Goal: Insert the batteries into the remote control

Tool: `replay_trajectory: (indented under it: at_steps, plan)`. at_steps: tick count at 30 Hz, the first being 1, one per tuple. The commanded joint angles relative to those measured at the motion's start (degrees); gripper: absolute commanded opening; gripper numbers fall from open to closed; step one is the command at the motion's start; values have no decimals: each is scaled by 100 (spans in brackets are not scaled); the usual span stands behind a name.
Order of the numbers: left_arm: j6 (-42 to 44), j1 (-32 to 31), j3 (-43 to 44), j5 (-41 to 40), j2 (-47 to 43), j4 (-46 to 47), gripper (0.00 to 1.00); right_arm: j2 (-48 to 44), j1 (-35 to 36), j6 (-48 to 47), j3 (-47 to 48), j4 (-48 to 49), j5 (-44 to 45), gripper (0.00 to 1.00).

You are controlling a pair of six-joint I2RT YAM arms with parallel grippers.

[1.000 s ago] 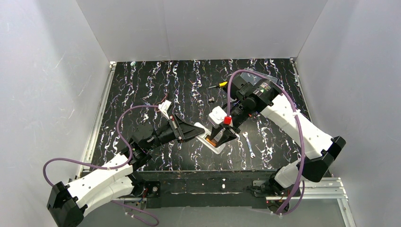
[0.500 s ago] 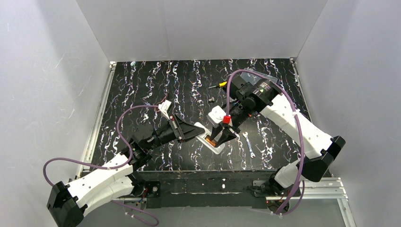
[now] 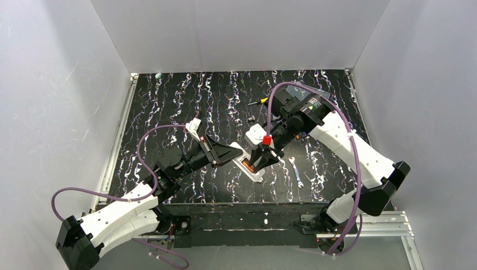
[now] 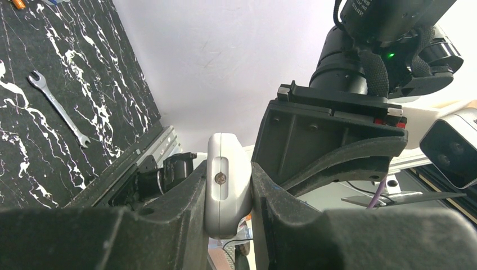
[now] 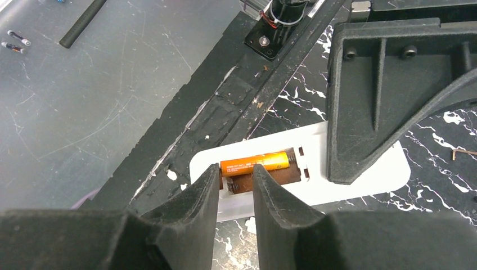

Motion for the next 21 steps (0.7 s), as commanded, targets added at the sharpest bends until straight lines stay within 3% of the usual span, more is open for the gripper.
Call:
replay_trajectory:
  at_steps: [1,21]
  plan:
    - [-40,3,149,-341,-200,915,0,26,95,171,-18,226,-16,34]
    - [-12,2,105,-617,-275,692,0,-90,96,566,-207,764,182,29]
